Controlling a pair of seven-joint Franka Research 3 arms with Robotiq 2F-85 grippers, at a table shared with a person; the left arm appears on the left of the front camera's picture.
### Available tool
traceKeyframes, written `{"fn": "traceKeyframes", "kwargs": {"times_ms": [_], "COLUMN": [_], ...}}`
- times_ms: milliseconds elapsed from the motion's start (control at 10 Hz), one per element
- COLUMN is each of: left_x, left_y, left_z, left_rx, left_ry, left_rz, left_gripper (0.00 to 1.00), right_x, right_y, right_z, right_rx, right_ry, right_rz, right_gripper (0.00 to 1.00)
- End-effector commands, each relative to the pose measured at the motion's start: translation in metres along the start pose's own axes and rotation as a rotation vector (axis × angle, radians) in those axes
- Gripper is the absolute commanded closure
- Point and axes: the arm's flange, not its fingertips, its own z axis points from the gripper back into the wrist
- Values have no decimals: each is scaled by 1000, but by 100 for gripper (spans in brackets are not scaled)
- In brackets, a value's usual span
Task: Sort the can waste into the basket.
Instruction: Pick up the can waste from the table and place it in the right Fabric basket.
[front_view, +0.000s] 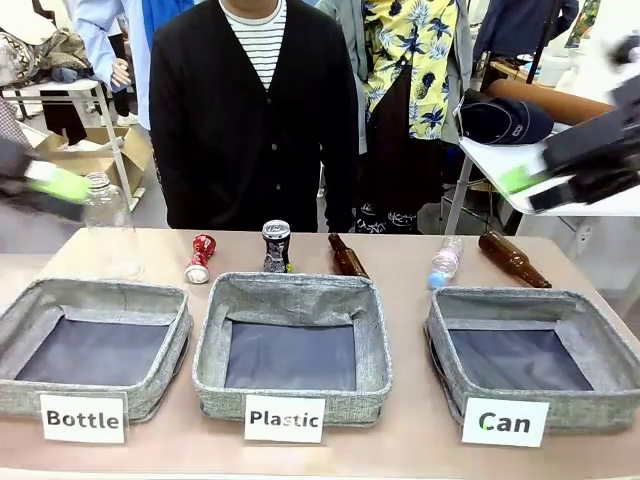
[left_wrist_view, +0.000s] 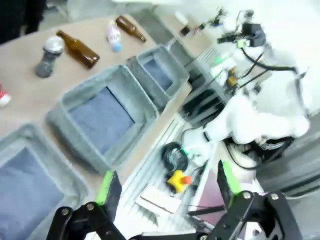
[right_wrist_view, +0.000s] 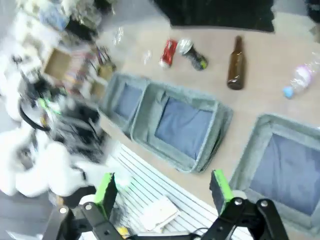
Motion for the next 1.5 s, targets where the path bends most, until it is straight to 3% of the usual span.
{"fn": "traceKeyframes", "kwargs": {"times_ms": [0,100,300,400,500,900,1000,1200,1300,1400], "left_x": [-87,-111,-106,-100,-104,-97,-77,-25,19,50], "left_y": [96,120,111,91,150,153,138,125,126,140], "left_z": [30,39,27,9,108,101,95,64,37,34], "left_rx": [-44,-40,21,127,3,12,165,296,335,386], "left_ry": [-186,-299,-451,-521,-367,-392,-434,-295,-194,-163], "left_rz": [264,414,570,608,523,569,476,301,279,308], "left_gripper": [0,0,0,0,0,0,0,0,0,0], "right_x": [-74,-85,-89,-83,-31,-31,-31,-31,-31,-31], "right_y": [-107,-135,-164,-171,-178,-178,-178,-178,-178,-178], "right_z": [20,32,31,22,115,115,115,115,115,115], "right_rx": [96,101,74,-57,71,71,71,71,71,71], "right_ry": [-305,-388,-461,-463,-391,-391,-391,-391,-391,-391], "right_rz": [-303,-408,-536,-569,-528,-528,-528,-528,-528,-528], "right_gripper": [0,0,0,0,0,0,0,0,0,0]}}
